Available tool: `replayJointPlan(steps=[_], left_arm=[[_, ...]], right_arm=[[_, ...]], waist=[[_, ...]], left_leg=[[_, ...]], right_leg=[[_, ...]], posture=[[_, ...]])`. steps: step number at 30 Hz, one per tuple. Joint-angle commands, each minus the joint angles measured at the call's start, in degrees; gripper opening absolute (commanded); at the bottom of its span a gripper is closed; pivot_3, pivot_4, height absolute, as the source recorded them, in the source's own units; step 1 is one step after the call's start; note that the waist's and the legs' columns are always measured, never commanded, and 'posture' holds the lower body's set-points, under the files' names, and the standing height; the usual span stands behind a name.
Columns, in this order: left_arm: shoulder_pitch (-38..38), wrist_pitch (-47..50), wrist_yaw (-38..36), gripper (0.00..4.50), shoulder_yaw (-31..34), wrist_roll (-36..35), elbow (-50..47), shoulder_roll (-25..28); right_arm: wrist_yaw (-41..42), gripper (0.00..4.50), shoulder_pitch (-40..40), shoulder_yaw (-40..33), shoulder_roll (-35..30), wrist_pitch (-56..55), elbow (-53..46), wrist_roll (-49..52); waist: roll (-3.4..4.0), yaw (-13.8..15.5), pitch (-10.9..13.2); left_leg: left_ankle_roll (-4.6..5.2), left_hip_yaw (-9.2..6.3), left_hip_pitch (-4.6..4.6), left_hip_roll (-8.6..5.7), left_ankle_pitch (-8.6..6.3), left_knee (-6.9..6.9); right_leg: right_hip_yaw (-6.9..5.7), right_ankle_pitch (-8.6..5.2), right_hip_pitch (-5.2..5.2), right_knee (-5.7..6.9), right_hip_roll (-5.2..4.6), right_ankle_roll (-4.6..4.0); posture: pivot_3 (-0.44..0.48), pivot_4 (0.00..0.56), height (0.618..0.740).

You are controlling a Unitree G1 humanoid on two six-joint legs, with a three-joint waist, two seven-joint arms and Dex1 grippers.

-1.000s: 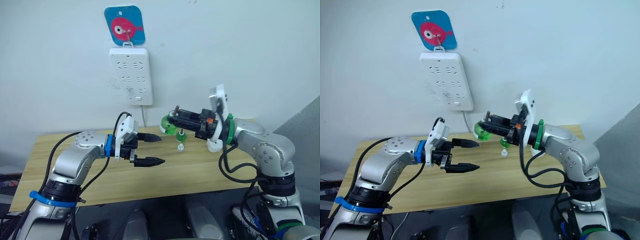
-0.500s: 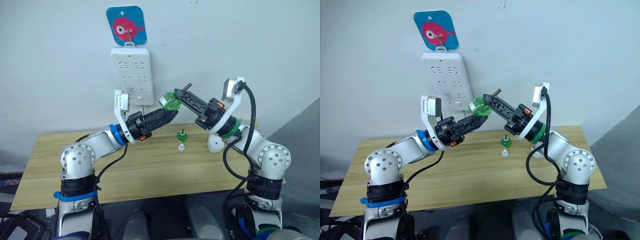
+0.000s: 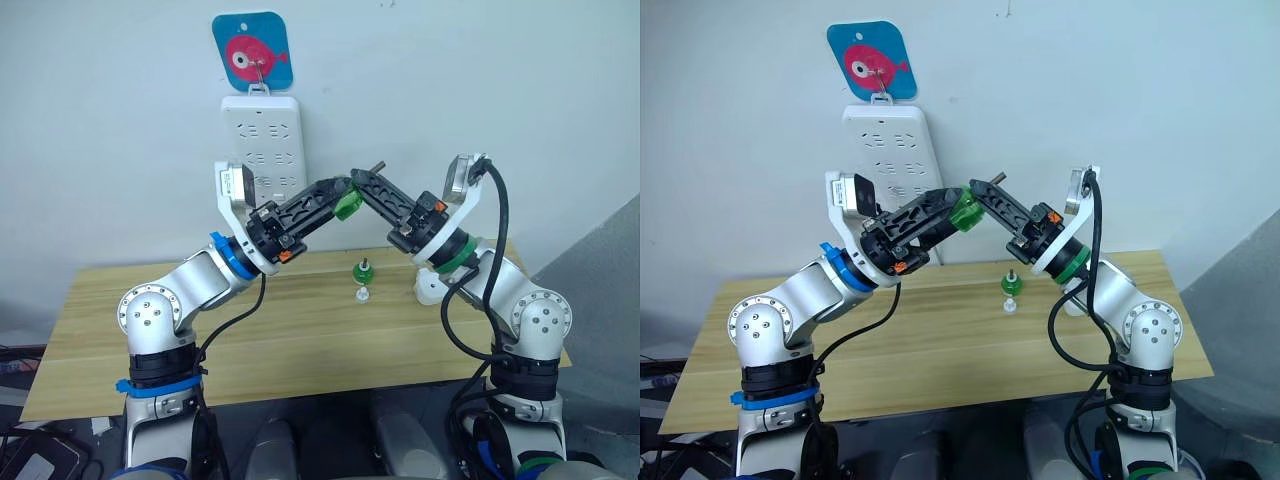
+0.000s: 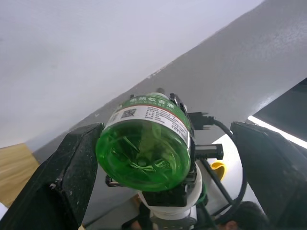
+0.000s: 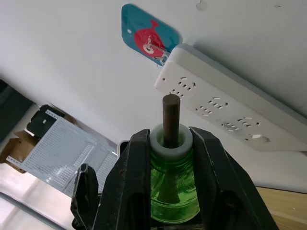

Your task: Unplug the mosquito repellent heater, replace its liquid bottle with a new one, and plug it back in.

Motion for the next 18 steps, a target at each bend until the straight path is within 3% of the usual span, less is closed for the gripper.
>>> replayJointPlan(steps=[1, 6, 9, 14, 18], left_arm=[[0.0, -1.5, 0.0, 4.50, -0.8, -3.0, -0.4, 0.4], [0.0, -2.4, -0.4, 4.50, -1.5, -3.7, 0.4, 0.7], [0.2, -2.6, -0.8, 3.91, -2.0, -3.8, 0.5, 1.0], [0.3, -3.1, -1.5, 2.40, -2.6, -3.1, 0.6, 0.8], [0.3, -3.7, -2.0, 2.27, -3.2, -2.4, 0.6, 0.6]], right_arm=[[-0.6, 0.81, 0.0, 0.0, -0.5, -1.7, -1.0, 4.0], [-1.7, 0.81, 0.1, 1.1, -1.0, -3.0, -1.5, 6.2], [-2.1, 0.81, 0.3, 1.7, -1.5, -3.7, -1.8, 7.1], [-3.1, 0.81, 0.6, 3.3, -1.5, -4.7, -2.8, 8.4], [-3.4, 0.81, 1.2, 4.5, -1.7, -5.2, -3.5, 9.0]], waist=[[0.00, 0.0, 0.0], [0.00, 0.0, 0.0], [0.00, 0.0, 0.0], [0.00, 0.0, 0.0], [0.00, 0.0, 0.0]], left_leg=[[0.00, 0.00, 0.00, 0.00, 0.00, 0.00], [0.01, 0.01, 0.00, 0.00, 0.00, 0.00], [0.00, 0.02, 0.01, 0.00, 0.00, -0.01], [-0.01, 0.02, 0.00, 0.00, 0.00, -0.01], [-0.01, 0.02, 0.00, 0.00, 0.01, -0.01]], right_leg=[[0.00, 0.00, 0.00, 0.00, 0.00, 0.00], [0.01, 0.00, 0.00, 0.00, 0.00, 0.00], [0.02, 0.00, 0.00, -0.01, 0.01, 0.00], [0.02, 0.00, 0.00, -0.01, 0.01, 0.00], [0.03, 0.00, 0.00, -0.02, 0.01, 0.00]], posture=[[-0.164, 0.162, 0.725], [-0.165, 0.162, 0.725], [-0.168, 0.161, 0.725], [-0.169, 0.160, 0.725], [-0.168, 0.160, 0.725]])
